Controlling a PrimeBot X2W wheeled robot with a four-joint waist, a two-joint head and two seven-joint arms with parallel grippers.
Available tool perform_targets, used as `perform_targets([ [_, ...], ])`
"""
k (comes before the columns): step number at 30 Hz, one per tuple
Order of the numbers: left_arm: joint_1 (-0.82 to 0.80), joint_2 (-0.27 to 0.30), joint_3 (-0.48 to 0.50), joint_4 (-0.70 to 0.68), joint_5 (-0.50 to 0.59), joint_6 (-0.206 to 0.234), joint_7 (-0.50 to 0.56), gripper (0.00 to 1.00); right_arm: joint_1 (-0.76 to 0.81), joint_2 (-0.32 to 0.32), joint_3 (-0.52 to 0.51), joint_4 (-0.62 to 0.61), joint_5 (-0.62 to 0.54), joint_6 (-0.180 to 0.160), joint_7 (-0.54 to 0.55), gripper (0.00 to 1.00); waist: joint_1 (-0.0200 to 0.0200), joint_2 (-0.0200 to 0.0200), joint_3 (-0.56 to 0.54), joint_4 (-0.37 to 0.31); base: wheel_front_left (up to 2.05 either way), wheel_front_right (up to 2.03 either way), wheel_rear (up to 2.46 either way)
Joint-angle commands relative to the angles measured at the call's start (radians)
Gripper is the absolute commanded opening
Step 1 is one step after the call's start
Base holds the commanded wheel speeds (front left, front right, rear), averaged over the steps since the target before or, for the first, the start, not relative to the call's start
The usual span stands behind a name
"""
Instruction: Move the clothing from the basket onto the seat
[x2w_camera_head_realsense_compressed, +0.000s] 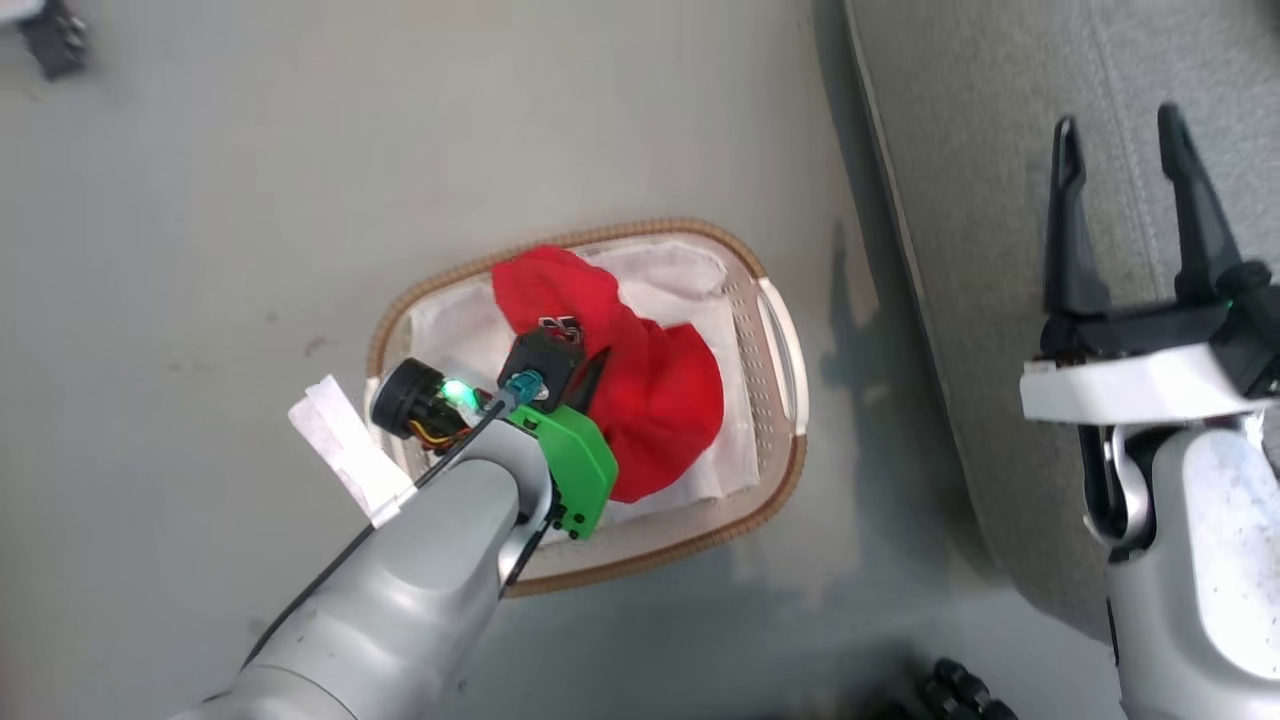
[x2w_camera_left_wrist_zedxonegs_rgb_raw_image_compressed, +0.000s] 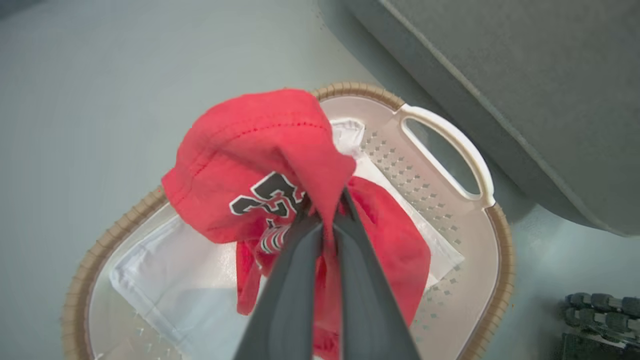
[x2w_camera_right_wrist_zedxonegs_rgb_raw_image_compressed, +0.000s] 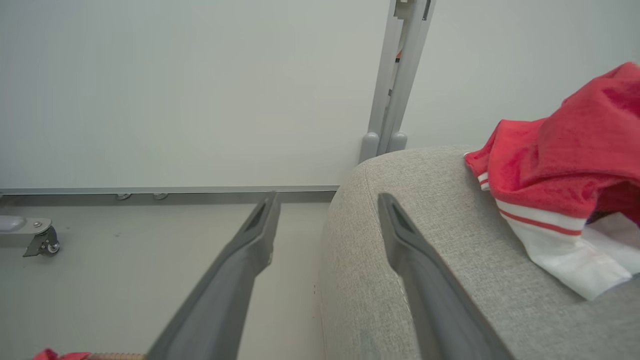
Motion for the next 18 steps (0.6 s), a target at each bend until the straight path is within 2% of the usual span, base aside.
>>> perform_targets([
  [1,0.023,0.004,0.015,-0.037,0.010,0.000,-0.008,0.00,0.036,-0.004,-0.008,0.012,-0.010,-0.001,-0.005,1.00,0.0000,0.0043,-0.175,0.085,0.00,0.00,0.00],
  [8,0.146,0.056,0.100,-0.223,0.045,-0.006,-0.007,0.00,0.142,-0.004,-0.013,0.064,-0.030,-0.001,-0.005,1.00,0.0000,0.0043,-0.379,0.120,0.00,0.00,0.00],
  [18,0.255,0.129,0.183,-0.401,0.085,-0.013,-0.007,0.00,0.274,-0.003,0.017,0.130,-0.030,-0.001,-0.005,1.00,0.0000,0.0043,-0.607,0.129,0.00,0.00,0.00],
])
